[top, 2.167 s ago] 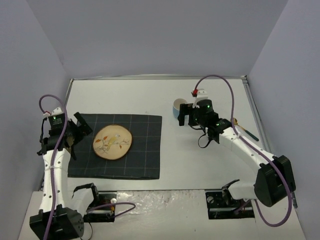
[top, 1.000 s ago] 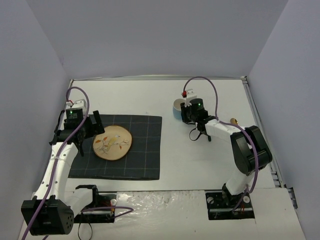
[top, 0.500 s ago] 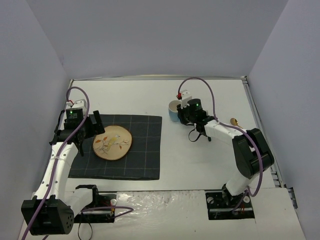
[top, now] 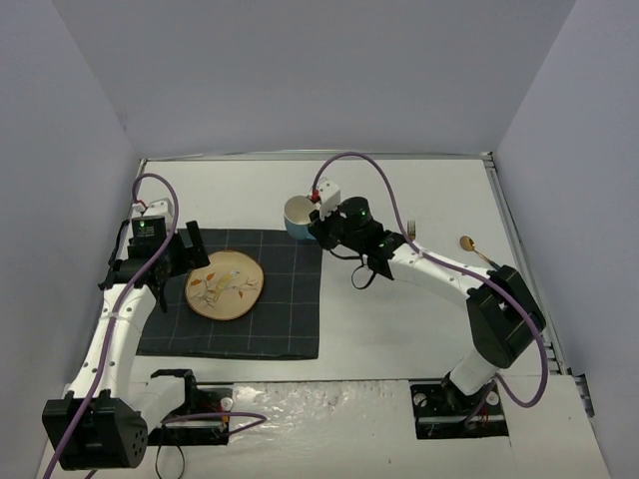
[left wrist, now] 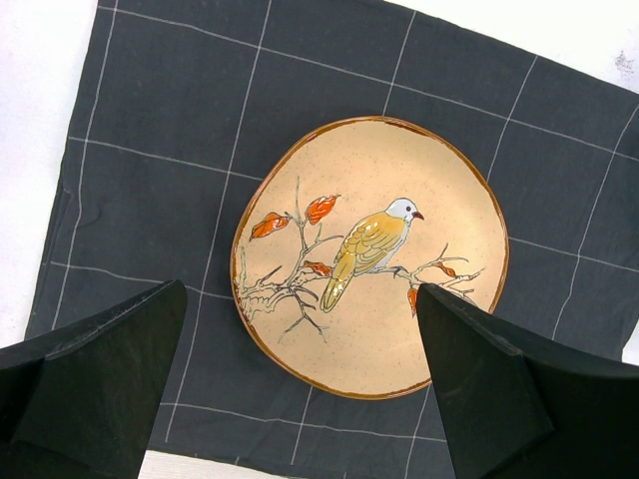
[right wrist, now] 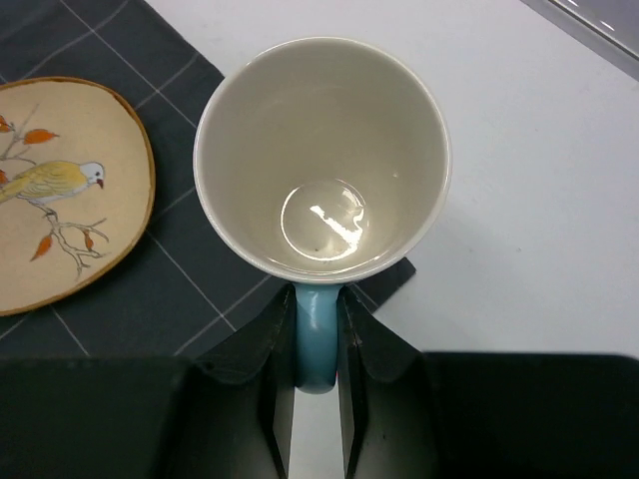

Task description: Set the dinner table for one person

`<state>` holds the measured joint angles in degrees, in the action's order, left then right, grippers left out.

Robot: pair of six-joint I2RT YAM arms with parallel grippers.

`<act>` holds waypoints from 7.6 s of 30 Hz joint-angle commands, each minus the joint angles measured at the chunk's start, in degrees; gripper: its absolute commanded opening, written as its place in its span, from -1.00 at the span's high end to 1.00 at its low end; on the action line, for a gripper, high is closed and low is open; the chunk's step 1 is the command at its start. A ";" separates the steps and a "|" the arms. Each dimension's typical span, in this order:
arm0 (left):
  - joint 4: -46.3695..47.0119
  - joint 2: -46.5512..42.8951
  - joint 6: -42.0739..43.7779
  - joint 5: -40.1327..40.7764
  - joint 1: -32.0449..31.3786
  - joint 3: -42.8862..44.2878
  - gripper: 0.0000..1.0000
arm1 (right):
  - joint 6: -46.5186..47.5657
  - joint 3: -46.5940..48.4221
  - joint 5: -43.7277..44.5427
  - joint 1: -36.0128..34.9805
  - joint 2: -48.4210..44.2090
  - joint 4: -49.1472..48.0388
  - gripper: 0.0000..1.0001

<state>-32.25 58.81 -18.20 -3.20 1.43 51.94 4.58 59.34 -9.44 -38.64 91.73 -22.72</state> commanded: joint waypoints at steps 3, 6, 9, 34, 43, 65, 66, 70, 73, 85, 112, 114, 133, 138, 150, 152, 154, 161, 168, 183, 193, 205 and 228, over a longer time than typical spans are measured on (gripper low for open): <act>2.81 -0.70 0.44 -0.23 -0.38 0.97 -0.94 | 1.09 5.07 -1.38 -1.26 3.78 -9.61 1.00; 2.82 -0.72 0.44 -0.35 -0.38 0.88 -0.94 | 1.84 4.91 -1.25 -1.35 5.64 -10.10 1.00; 2.89 -0.80 0.44 -0.58 -0.38 0.88 -0.94 | 2.41 4.82 -1.16 -1.33 7.51 -9.94 1.00; 2.78 -0.77 0.33 -0.40 -0.41 0.79 -0.94 | -3.46 -3.87 1.39 0.00 1.17 -5.66 -0.42; 2.45 -0.71 0.18 -0.40 -0.38 1.01 -0.94 | -11.80 -6.52 14.17 10.77 -10.97 4.77 -0.90; 1.14 -0.83 0.35 1.53 -2.93 1.55 -0.94 | -23.93 -13.24 14.55 32.23 -3.33 16.65 -0.59; 1.14 -0.87 0.35 1.53 -2.93 1.51 -0.94 | -23.54 -12.89 14.29 32.23 -2.93 16.65 -0.58; 1.14 -0.80 0.35 1.44 -2.93 1.52 -0.94 | -22.30 -10.82 13.34 32.23 0.10 16.56 -0.53; 1.21 -0.73 0.28 1.27 -2.93 1.42 -0.94 | -21.58 -8.65 12.66 32.23 3.01 16.56 -0.46; 1.14 -0.66 0.31 1.62 -2.97 1.45 -0.94 | -19.31 0.03 13.53 31.75 12.40 19.28 0.10; 1.65 -0.61 -0.83 0.25 -3.01 1.22 -0.94 | -40.34 -4.91 16.67 3.37 7.88 22.45 1.00; 2.00 -0.54 -1.04 0.05 -3.01 1.15 -0.94 | -41.53 -4.00 16.40 1.20 9.20 22.45 1.00; 2.37 9.07 -18.90 16.51 -33.44 10.07 -0.94 | -38.09 -7.97 25.35 4.63 -17.22 27.46 -0.86; 1.05 20.56 -27.42 27.39 -48.19 18.32 -0.94 | -35.68 -11.92 26.13 11.61 -31.25 29.08 -1.00; 2.69 46.18 -34.57 29.02 -60.27 33.75 -0.85 | -36.13 -13.37 35.62 13.97 -47.35 36.86 -1.00; 1.72 49.09 -35.48 28.13 -60.48 35.88 -0.77 | -35.92 -13.30 35.63 14.10 -48.25 37.22 -1.00; 0.39 51.68 -36.36 27.06 -60.49 37.48 -0.70 | -35.78 -13.20 35.29 14.12 -48.48 37.39 -1.00; -0.99 57.22 -36.43 24.94 -60.67 41.08 -0.47 | -35.89 -13.72 34.82 14.38 -48.57 37.48 -1.00; -2.41 60.65 -37.26 22.16 -60.58 42.18 -0.21 | -36.31 -14.16 34.66 14.47 -49.19 37.47 -1.00; -4.14 58.39 -38.82 22.72 -60.59 39.90 0.92 | -36.74 -14.94 35.20 14.47 -50.41 37.39 -1.00; -8.20 46.18 -29.48 28.63 -61.11 39.73 1.00 | -34.49 -12.52 34.93 14.46 -50.33 37.48 -1.00; -11.63 18.55 -12.66 29.96 -51.01 23.48 1.00 | -30.04 -10.38 27.62 14.47 -49.19 34.46 -1.00; 4.32 11.08 24.63 8.52 5.40 2.28 1.00 | -28.94 -12.86 12.30 12.80 -46.91 25.53 -1.00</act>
<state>-34.83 67.60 -3.45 8.65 3.95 54.21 -25.21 46.43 3.39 -24.91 46.32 7.57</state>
